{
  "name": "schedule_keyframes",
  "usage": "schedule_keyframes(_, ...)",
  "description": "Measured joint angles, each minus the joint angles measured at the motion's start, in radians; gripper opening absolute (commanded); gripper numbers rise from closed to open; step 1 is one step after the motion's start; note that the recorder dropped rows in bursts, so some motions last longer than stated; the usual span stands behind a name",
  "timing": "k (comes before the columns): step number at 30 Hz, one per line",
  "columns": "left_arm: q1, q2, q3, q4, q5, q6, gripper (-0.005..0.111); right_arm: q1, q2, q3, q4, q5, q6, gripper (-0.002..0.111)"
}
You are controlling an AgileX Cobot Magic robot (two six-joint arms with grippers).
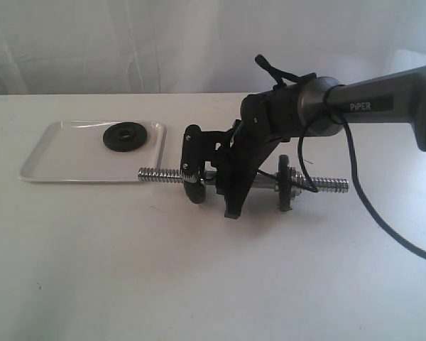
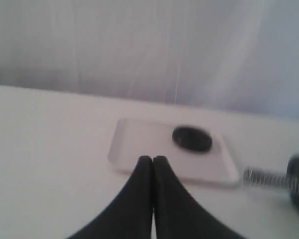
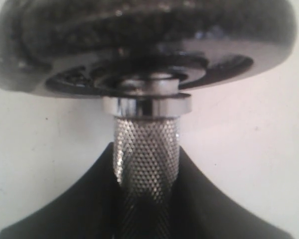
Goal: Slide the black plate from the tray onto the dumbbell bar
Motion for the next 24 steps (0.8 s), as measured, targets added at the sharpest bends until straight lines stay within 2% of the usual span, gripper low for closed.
schedule_keyframes(3, 0.0, -0.002, 0.0, -0.027, -0.179, -0.15, 0.0, 0.0, 0.0, 0.0, 0.0, 0.0, 0.0, 0.0)
schedule_keyframes(6, 0.0, -0.002, 0.0, -0.015, -0.325, -0.217, 0.0, 0.0, 0.0, 0.0, 0.0, -0.002, 0.0, 0.0)
schedule_keyframes(13, 0.0, 0.001, 0.0, -0.002, -0.446, -0.24, 0.0, 0.0, 0.0, 0.0, 0.001, -0.002, 0.0, 0.0)
schedule_keyframes(17, 0.0, 0.07, -0.013, -0.009, -0.542, -0.24, 0.0, 0.0, 0.0, 0.0, 0.003, -0.004, 0.0, 0.0)
schedule_keyframes(20, 0.0, 0.169, -0.088, -0.013, -0.563, -0.24, 0.0, 0.0, 0.001, 0.0, 0.006, -0.008, 0.0, 0.0)
schedule_keyframes(24, 0.0, 0.357, -0.253, 0.009, -0.583, -0.24, 0.0, 0.0, 0.001, 0.0, 0.012, -0.014, 0.002, 0.0)
